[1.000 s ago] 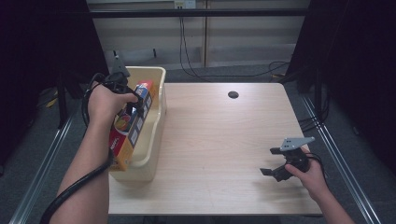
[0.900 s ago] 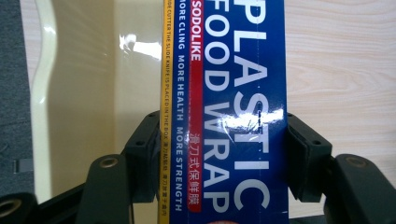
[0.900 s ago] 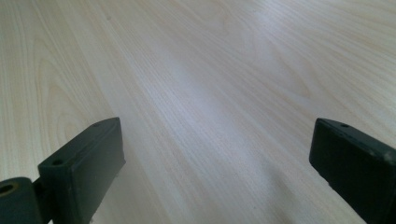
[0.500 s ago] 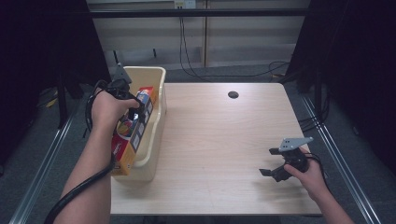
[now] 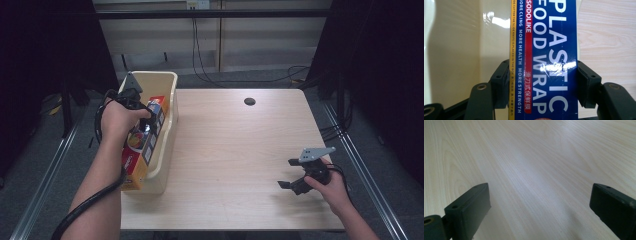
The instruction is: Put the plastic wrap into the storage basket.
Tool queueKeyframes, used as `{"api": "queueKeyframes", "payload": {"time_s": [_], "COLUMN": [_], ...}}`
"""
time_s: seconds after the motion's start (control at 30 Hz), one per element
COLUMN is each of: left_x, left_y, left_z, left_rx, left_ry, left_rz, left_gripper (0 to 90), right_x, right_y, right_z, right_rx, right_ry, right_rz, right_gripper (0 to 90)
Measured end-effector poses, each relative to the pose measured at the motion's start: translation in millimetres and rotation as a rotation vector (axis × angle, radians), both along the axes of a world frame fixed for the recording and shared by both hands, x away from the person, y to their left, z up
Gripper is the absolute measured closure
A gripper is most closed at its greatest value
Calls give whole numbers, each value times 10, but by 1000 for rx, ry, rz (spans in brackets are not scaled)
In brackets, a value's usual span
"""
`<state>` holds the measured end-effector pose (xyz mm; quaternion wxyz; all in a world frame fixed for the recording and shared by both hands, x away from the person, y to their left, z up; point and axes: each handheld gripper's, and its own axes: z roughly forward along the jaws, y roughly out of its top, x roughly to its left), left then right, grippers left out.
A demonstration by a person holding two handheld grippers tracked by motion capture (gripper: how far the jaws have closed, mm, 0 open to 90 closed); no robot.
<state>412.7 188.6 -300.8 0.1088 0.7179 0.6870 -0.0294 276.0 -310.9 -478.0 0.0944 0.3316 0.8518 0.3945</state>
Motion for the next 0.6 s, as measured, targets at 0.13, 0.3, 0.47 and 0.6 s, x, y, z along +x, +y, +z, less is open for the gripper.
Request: {"api": "queueKeyframes", "payload": {"time_s": [0.13,0.3,0.47,0.6], "left_x": [1,-1,0,-1], "left_y": [4,11,13,16], "left_z": [-33,-78,-121,-140], "left_rx": [7,-2,-1,-8], "left_ry": [5,9,22,16], "left_rz": [11,21,10,17], "left_gripper": [401,400,400,400], "right_x": [0,-3,-4,-3], "right_y": [-3,-3,-9,-9], "right_z": [1,-5,0,-1], "right_rx": [0,-4,5,1], "right_ry": [-1,3,5,4], "right_rz": [1,-2,-2,-1], "right_gripper": [33,33,33,33]}}
